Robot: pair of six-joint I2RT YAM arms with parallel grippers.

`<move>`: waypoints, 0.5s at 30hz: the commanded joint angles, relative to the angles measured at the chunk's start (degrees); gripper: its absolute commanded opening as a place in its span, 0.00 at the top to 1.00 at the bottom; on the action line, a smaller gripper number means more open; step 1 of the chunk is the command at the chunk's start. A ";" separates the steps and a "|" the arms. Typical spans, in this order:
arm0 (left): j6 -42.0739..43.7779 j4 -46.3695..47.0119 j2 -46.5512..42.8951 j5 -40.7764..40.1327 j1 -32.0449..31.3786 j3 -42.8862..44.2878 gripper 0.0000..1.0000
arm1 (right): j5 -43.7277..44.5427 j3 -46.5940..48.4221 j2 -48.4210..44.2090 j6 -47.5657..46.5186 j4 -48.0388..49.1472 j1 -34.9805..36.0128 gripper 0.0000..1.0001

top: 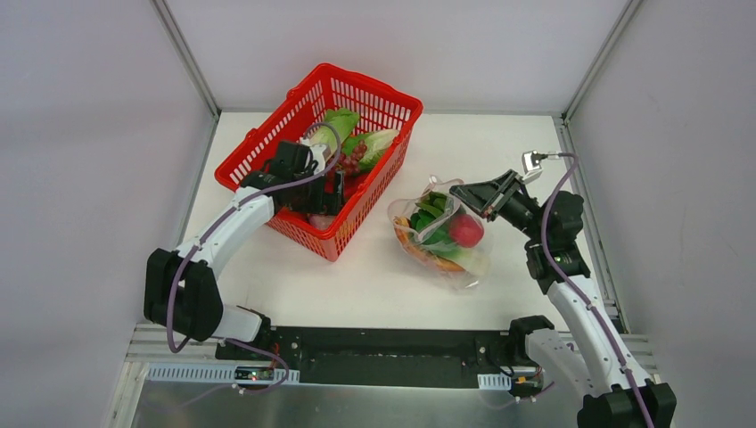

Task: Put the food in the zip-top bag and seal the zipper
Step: Pick up the fake vegetable from the bin.

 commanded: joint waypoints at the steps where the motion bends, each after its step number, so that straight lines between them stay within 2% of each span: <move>1: 4.93 -7.03 -3.89 -2.96 -0.27 2.22 0.05 | 0.28 -0.25 -0.56 1.04 5.81 -0.20 1.00; 7: 7.15 -9.83 -0.82 -0.18 -0.27 4.14 0.04 | -0.26 -0.22 0.91 1.45 6.43 -0.21 1.00; 13: 7.13 -9.49 2.14 -1.38 -0.27 3.84 0.18 | -0.45 -0.39 0.24 1.74 6.75 -0.21 1.00; 15: 7.22 -10.10 2.83 -1.53 -0.27 4.24 0.19 | 0.03 -0.63 -0.13 1.58 6.70 -0.24 1.00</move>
